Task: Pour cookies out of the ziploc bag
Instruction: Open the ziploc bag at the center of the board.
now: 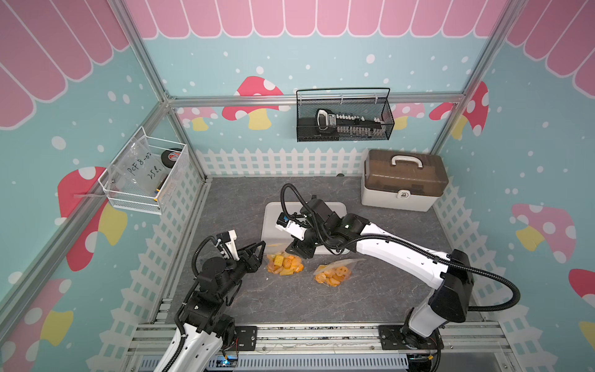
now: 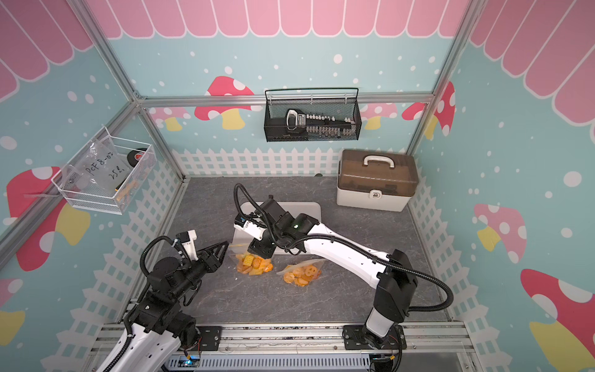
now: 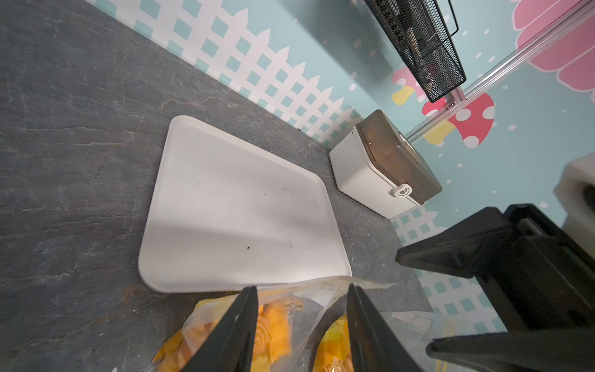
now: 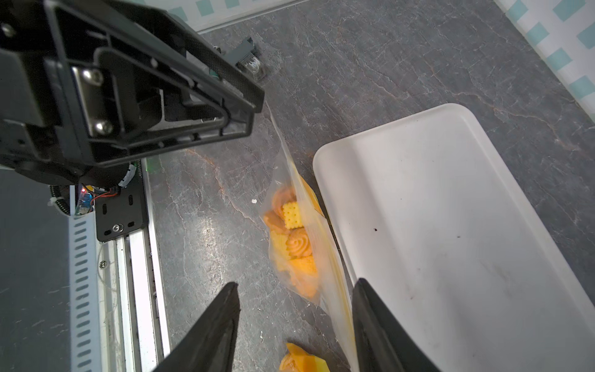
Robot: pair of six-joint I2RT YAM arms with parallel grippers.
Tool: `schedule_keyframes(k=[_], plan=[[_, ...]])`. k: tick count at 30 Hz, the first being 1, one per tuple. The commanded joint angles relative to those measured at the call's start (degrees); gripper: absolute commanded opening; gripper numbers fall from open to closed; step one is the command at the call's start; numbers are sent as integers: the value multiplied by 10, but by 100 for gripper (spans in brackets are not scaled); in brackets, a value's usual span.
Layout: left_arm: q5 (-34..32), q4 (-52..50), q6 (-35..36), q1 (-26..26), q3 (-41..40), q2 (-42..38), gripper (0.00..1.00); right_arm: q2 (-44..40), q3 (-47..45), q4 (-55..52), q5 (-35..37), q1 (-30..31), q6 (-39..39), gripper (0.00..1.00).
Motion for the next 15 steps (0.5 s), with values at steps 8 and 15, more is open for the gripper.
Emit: schedule_keyframes(k=[8,15], plan=[[-9,-43,-13,-3,-9,-42,48,69,50,-16,48,22,-26,50],[3,-45,-17,-3,-7,-42,47,69,46,-13,81,22,-11,18]])
